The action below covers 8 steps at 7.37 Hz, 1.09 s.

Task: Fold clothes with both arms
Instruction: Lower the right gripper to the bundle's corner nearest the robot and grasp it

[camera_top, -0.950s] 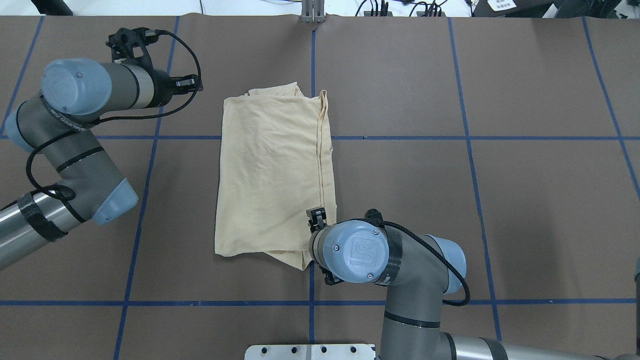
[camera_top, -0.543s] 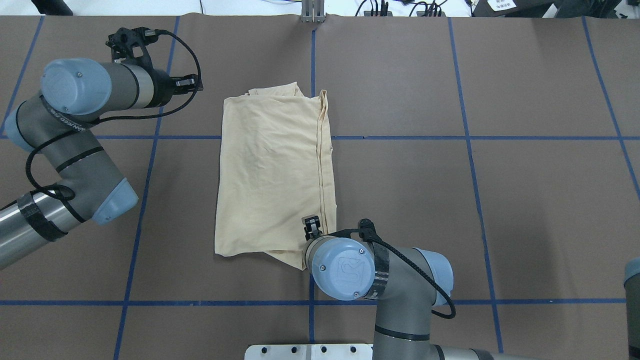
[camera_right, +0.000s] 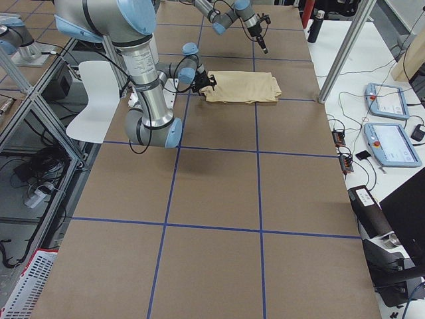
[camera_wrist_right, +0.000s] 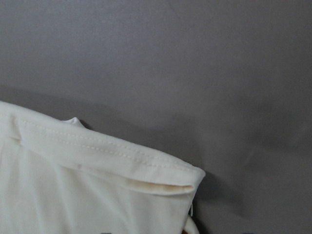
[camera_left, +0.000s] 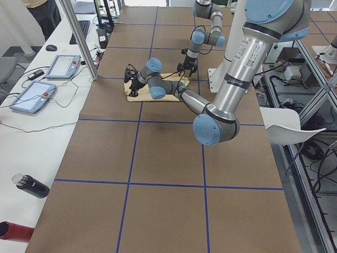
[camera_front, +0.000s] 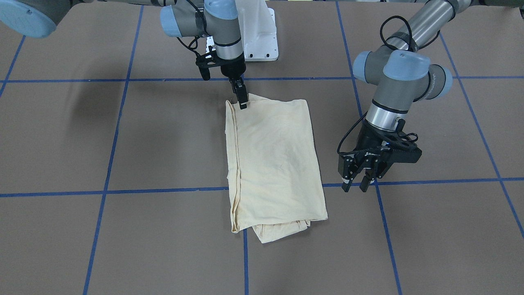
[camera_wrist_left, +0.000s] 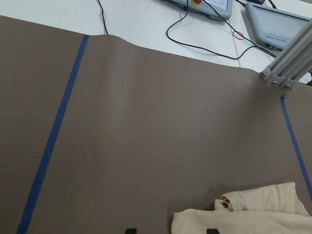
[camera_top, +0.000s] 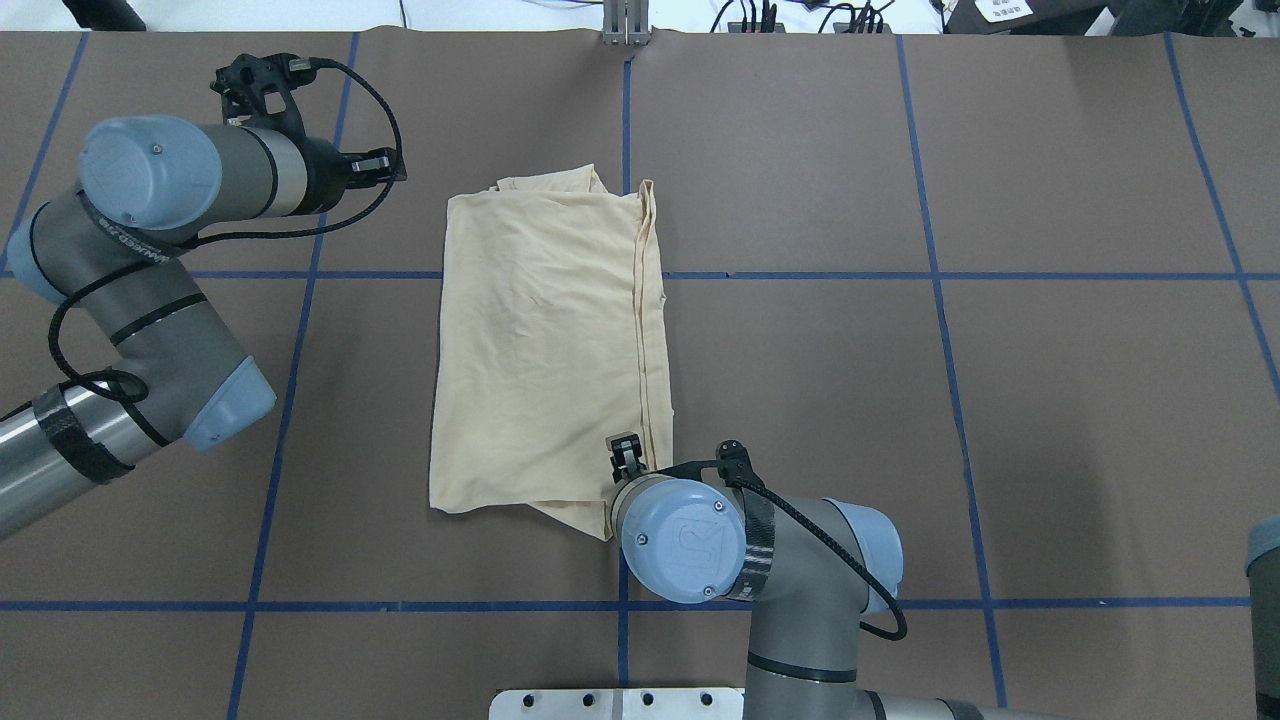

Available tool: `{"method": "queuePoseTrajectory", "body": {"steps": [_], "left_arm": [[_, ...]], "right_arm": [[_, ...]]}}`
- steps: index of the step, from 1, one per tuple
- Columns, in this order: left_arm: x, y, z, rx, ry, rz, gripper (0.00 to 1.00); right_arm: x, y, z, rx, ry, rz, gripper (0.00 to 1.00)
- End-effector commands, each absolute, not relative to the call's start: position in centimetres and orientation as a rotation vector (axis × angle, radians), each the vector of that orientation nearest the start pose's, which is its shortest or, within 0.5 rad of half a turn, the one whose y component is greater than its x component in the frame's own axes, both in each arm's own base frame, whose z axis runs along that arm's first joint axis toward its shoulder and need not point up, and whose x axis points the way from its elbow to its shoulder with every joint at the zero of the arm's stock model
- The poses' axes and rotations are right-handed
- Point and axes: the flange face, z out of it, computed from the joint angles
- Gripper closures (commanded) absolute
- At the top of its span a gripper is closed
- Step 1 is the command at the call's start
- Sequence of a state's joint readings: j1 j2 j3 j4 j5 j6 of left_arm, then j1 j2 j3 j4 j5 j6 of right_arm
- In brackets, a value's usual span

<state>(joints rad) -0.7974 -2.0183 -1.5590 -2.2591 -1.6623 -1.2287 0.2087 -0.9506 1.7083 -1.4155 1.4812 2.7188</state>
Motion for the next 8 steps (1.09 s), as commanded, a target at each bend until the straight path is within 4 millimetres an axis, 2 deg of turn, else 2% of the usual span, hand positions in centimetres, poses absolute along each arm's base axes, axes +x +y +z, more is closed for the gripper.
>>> {"method": "queuePoseTrajectory", "body": {"steps": [1,4,6,7,8], "left_arm": [[38.1,-56.8,33.3,0.538,0.992,-0.355,0.43],[38.1,-56.7,33.3,0.537,0.993,-0.354,0.43],[38.1,-56.7,33.2,0.538,0.994,-0.353,0.43],[38.1,-56.7,33.3,0.537,0.993,-0.354,0.43],[38.1,-56.7,33.3,0.537,0.993,-0.354,0.43]], "right_arm": [[-62.9,-27.8,22.2,-0.364,-0.915,1.295,0.08],[-63.2,-27.9,22.0,-0.366,-0.918,1.294,0.09],[-64.4,-28.2,21.6,-0.359,-0.910,1.292,0.09],[-64.5,-28.2,22.0,-0.355,-0.904,1.291,0.11],[-64.6,-28.2,22.0,-0.353,-0.904,1.289,0.16]]}}
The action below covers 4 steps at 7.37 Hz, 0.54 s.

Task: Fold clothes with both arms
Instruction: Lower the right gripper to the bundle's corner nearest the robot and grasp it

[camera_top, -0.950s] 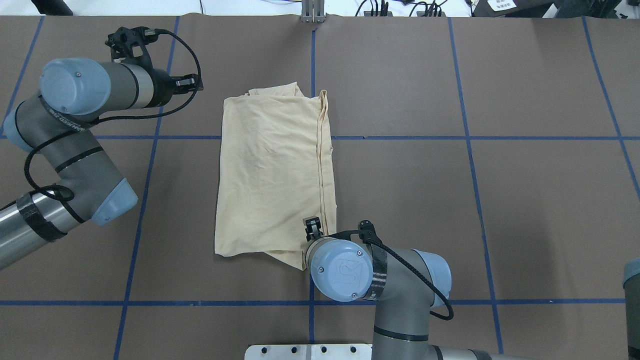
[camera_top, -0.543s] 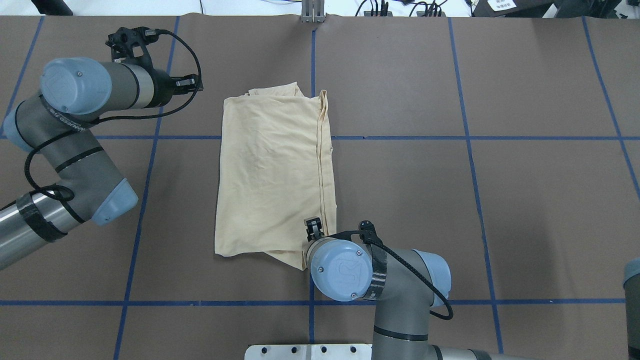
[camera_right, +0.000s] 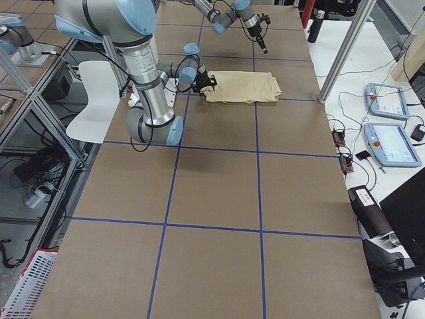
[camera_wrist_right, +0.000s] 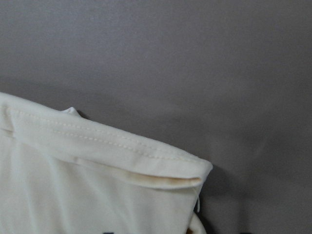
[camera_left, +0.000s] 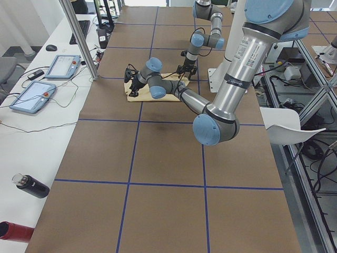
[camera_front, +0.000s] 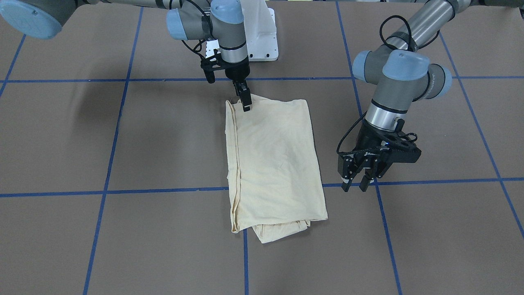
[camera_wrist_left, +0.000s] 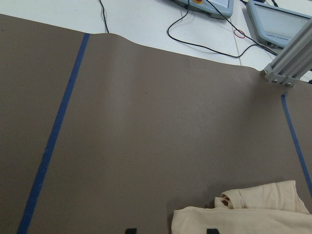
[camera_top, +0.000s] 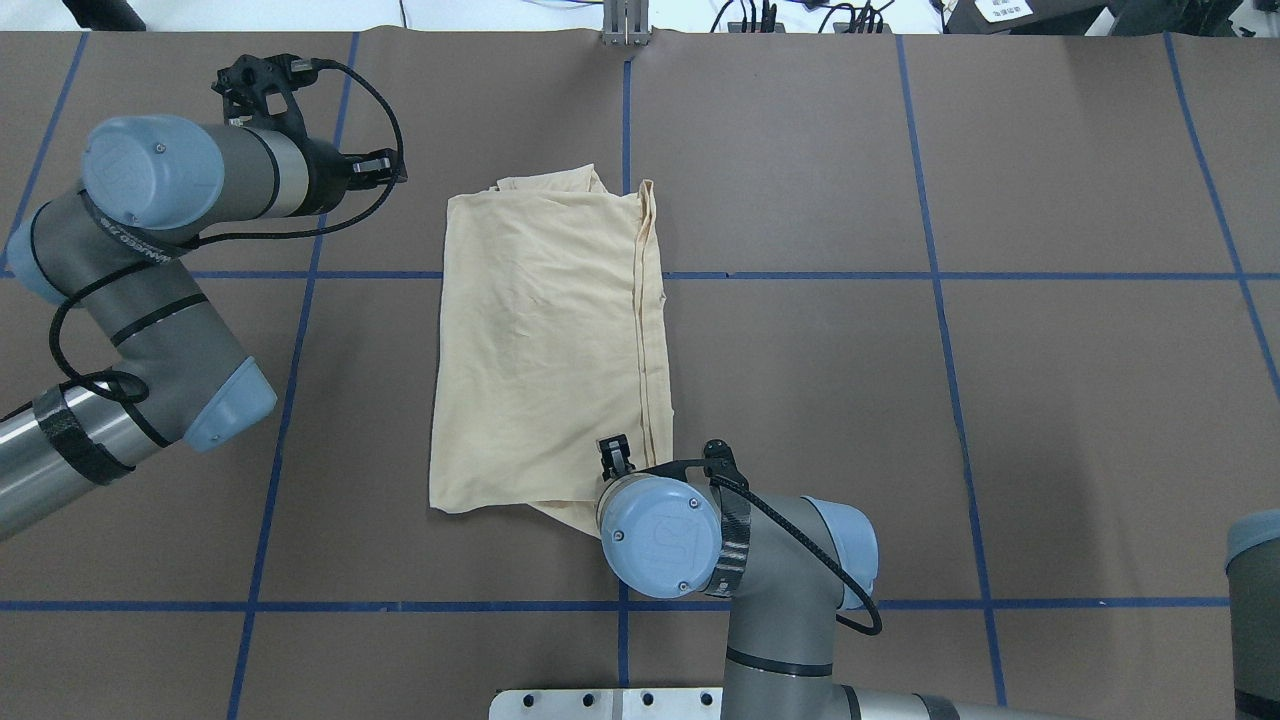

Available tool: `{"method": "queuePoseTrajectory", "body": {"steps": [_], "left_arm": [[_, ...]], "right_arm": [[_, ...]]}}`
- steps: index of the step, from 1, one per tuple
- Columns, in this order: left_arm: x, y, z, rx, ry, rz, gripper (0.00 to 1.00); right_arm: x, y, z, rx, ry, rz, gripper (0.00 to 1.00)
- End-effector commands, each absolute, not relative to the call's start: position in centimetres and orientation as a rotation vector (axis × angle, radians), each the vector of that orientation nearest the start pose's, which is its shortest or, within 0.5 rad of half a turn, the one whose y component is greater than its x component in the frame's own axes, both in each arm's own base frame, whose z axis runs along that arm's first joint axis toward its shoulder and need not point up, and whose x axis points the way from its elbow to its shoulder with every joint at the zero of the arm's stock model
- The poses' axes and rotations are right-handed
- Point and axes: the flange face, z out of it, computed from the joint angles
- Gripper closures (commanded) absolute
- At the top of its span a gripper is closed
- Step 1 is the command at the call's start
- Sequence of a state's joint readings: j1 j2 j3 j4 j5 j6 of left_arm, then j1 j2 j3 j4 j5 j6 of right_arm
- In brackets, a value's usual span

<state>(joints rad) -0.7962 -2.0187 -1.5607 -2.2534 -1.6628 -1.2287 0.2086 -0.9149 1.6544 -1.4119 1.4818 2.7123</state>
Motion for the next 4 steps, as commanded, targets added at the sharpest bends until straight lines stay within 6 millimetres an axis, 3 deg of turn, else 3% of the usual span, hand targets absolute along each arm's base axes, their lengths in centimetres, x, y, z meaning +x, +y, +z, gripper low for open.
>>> {"method": "queuePoseTrajectory", "body": {"steps": [1,2,3,4], "left_arm": [[38.14,-56.72,33.30,0.537,0.993,-0.354,0.43],[38.14,-56.72,33.30,0.537,0.993,-0.354,0.43],[38.12,-56.70,33.25,0.537,0.993,-0.354,0.43],[38.12,-56.69,33.23,0.538,0.994,-0.353,0.43]], "right_arm": [[-64.58,-28.20,22.06,-0.355,-0.903,1.293,0.36],[-64.67,-28.22,22.06,-0.356,-0.902,1.294,0.54],[-64.67,-28.21,22.04,-0.358,-0.903,1.295,0.84],[-64.58,-28.40,22.00,-0.356,-0.907,1.292,1.00]]}}
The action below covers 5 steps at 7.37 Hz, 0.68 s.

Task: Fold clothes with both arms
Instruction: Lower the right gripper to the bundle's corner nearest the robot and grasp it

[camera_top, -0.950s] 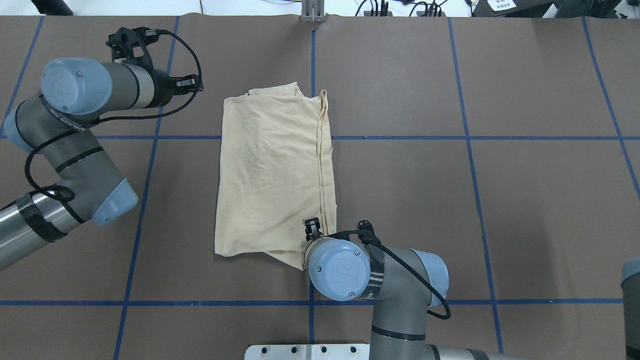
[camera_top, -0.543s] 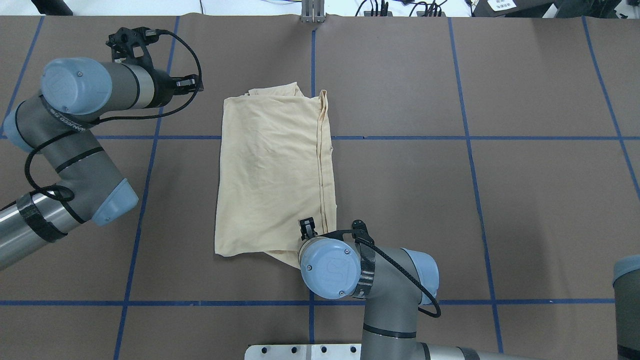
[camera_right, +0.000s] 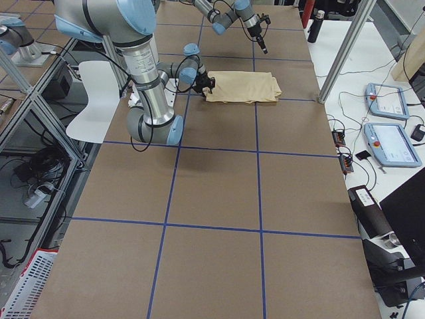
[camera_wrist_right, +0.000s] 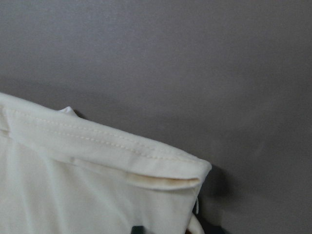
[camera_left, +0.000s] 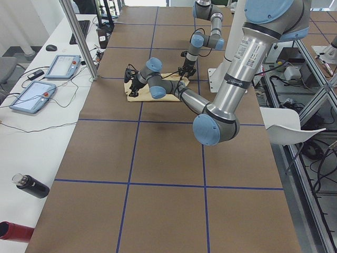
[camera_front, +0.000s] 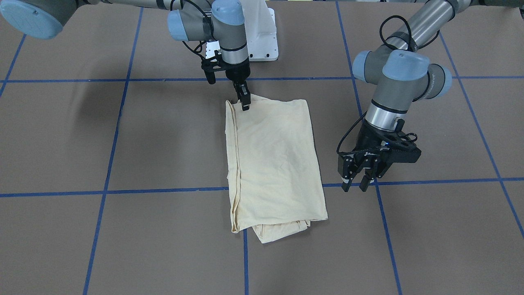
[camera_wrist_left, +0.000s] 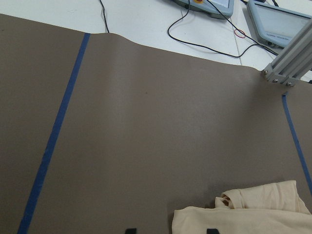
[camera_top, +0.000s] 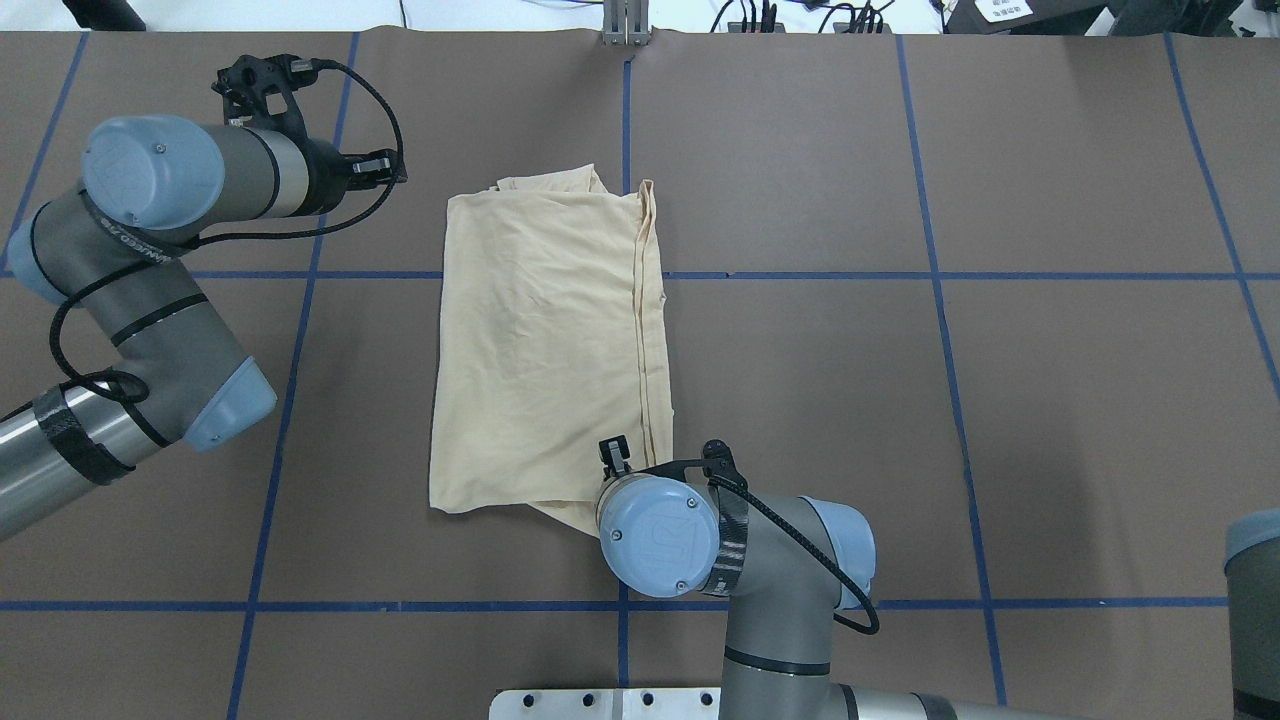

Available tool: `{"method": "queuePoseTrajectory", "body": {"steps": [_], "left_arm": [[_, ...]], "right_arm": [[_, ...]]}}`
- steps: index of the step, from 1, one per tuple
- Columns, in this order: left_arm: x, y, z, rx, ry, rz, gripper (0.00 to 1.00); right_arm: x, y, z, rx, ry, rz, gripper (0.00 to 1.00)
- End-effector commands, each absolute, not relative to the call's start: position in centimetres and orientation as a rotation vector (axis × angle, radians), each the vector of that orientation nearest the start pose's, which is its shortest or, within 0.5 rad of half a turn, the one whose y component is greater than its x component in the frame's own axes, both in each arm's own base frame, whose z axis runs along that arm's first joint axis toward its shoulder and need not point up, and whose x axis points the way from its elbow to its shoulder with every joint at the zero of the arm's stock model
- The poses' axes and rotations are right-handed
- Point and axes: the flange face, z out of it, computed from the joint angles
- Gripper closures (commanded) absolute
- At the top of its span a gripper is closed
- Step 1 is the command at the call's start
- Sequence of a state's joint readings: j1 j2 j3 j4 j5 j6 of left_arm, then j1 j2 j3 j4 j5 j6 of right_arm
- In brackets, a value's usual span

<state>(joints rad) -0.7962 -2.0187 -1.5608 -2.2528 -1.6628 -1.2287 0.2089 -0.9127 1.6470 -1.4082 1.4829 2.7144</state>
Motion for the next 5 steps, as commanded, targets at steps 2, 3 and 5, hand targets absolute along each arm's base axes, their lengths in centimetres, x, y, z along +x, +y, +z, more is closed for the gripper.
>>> {"method": "queuePoseTrajectory", "body": {"steps": [2,3,5], "left_arm": [[38.1,-56.7,33.2,0.538,0.994,-0.353,0.43],[38.0,-56.6,33.2,0.534,0.996,-0.358,0.43],[38.1,-55.7,32.8,0.491,1.031,-0.417,0.44]], "right_arm": [[-63.6,-30.0,21.5,-0.363,-0.915,1.304,1.00],[-63.4,-30.3,21.5,-0.381,-0.910,1.299,1.00],[-63.1,-30.3,21.3,-0.392,-0.907,1.292,1.00]]}}
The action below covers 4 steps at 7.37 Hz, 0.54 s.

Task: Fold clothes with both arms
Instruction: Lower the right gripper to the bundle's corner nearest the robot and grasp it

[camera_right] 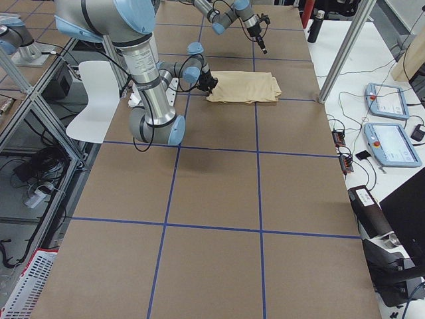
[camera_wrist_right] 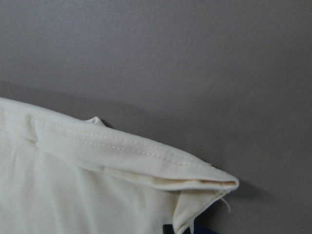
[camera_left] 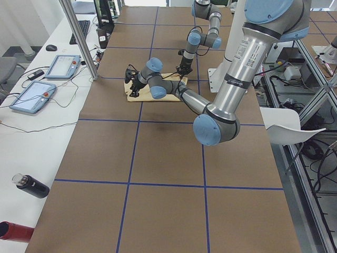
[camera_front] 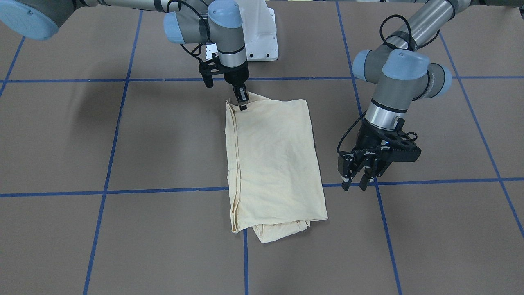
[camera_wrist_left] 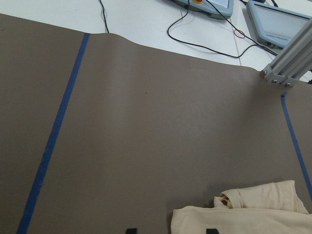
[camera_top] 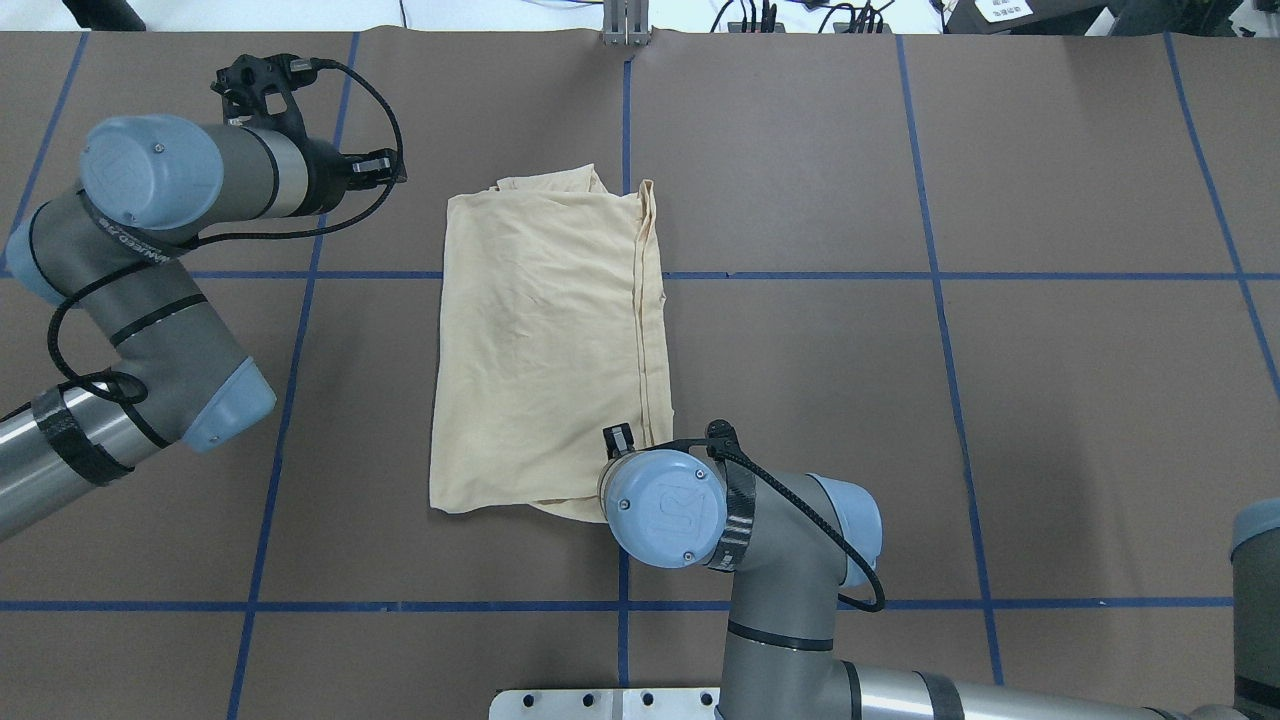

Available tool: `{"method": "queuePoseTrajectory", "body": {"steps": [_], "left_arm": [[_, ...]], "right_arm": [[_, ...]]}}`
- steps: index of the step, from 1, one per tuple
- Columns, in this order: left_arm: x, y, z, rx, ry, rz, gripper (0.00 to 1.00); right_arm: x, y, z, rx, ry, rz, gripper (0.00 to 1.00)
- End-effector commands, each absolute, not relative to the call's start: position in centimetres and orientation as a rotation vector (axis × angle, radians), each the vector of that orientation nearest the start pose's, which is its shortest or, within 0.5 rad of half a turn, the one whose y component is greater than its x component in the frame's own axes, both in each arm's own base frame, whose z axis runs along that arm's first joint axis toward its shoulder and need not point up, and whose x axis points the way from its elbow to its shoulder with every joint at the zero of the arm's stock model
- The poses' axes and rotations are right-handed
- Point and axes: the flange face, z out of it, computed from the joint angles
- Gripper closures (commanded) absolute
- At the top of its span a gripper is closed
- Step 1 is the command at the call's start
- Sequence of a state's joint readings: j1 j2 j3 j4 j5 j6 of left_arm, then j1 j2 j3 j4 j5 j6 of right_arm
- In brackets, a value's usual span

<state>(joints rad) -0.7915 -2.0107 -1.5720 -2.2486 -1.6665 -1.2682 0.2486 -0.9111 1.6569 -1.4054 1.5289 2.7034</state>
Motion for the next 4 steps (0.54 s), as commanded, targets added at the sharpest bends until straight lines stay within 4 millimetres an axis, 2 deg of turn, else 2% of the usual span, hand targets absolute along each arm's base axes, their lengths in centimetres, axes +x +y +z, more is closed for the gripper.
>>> {"method": "queuePoseTrajectory", "body": {"steps": [1,2,3,4], "left_arm": [[37.4,-54.1,32.7,0.436,1.075,-0.442,0.44],[36.5,-50.9,31.9,0.331,1.164,-0.476,0.44],[37.7,-46.5,30.3,0.222,1.240,-0.544,0.44],[39.7,-42.2,29.6,0.088,1.286,-0.633,0.44]], "right_arm": [[-62.2,-30.0,21.2,-0.409,-0.906,1.285,1.00],[-60.8,-29.6,21.6,-0.415,-0.914,1.282,1.00],[-59.5,-29.2,22.0,-0.419,-0.919,1.280,1.00],[-59.2,-28.9,22.3,-0.407,-0.896,1.284,1.00]]}}
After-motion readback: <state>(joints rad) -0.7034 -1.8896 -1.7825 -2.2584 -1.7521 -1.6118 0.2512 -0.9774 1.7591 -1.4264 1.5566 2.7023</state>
